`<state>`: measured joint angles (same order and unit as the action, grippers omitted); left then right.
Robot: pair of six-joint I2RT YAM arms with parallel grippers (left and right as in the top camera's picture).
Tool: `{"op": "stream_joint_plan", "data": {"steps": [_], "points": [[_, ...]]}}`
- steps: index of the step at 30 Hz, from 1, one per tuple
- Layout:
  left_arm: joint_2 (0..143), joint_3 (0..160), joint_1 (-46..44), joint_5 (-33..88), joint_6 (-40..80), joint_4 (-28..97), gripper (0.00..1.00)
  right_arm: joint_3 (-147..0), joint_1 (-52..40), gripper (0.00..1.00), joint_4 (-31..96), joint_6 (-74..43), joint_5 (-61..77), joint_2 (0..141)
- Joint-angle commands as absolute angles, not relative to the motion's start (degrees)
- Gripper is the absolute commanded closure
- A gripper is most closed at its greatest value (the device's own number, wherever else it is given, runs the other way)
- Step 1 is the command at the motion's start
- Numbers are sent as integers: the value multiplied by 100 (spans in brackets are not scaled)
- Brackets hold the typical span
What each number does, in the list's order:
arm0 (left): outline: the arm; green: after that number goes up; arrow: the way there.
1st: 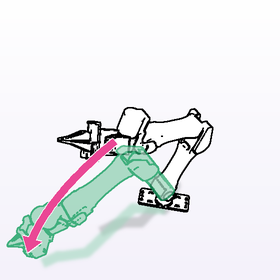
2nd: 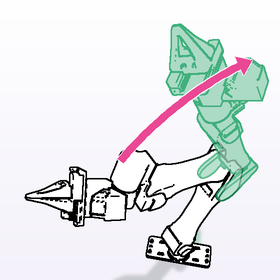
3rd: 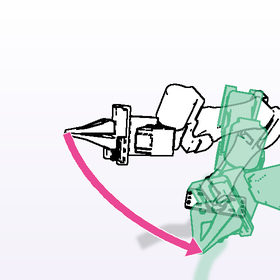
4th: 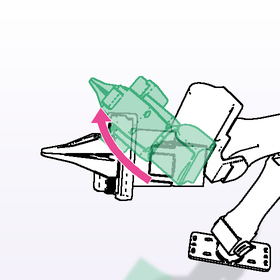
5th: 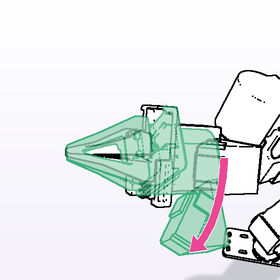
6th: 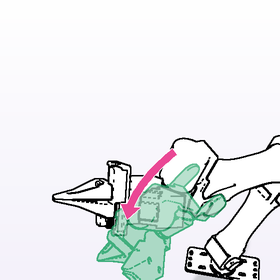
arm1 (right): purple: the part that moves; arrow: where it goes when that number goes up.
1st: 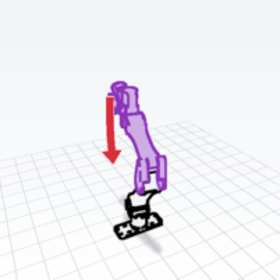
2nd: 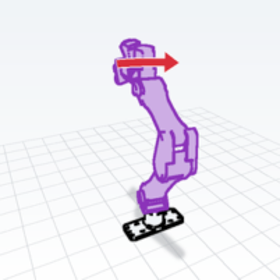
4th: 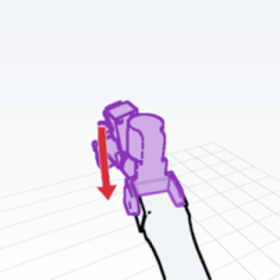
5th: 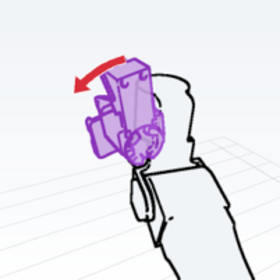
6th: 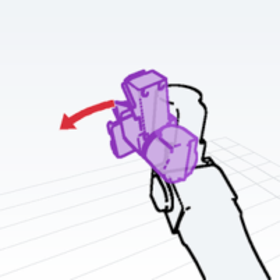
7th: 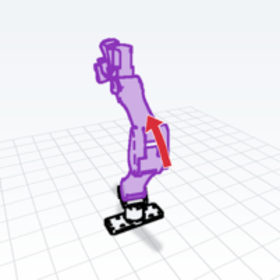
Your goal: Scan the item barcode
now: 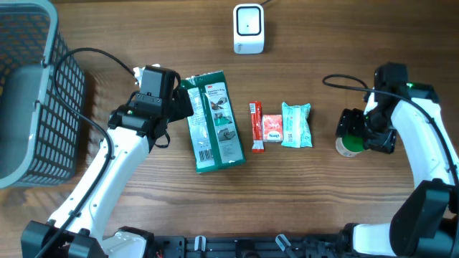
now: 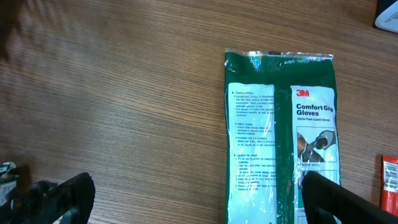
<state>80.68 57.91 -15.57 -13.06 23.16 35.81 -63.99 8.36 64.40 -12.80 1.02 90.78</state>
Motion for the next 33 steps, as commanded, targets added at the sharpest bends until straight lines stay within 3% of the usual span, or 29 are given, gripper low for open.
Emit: {"op": "stream_joint_plan", "data": {"steps": [1,7,10,19,33], "points": [[8084,5835,-1525,-1398,2250,3559,0,-6248,834,16,6206,-1369,169,9172],[8084,5835,-1525,-1398,2250,3559,0,-6178,832,18,5867,-1365,167,9172],[8084,5835,-1525,-1398,2250,3559,0,-6178,832,24,5760,-1100,679,9172],[8084,5835,-1525,-1398,2250,3559,0,-6178,832,23,5690,-910,1448,9172],[8084,5835,-1525,-1398,2250,3559,0,-5946,816,21,5544,-908,812,9172]]}}
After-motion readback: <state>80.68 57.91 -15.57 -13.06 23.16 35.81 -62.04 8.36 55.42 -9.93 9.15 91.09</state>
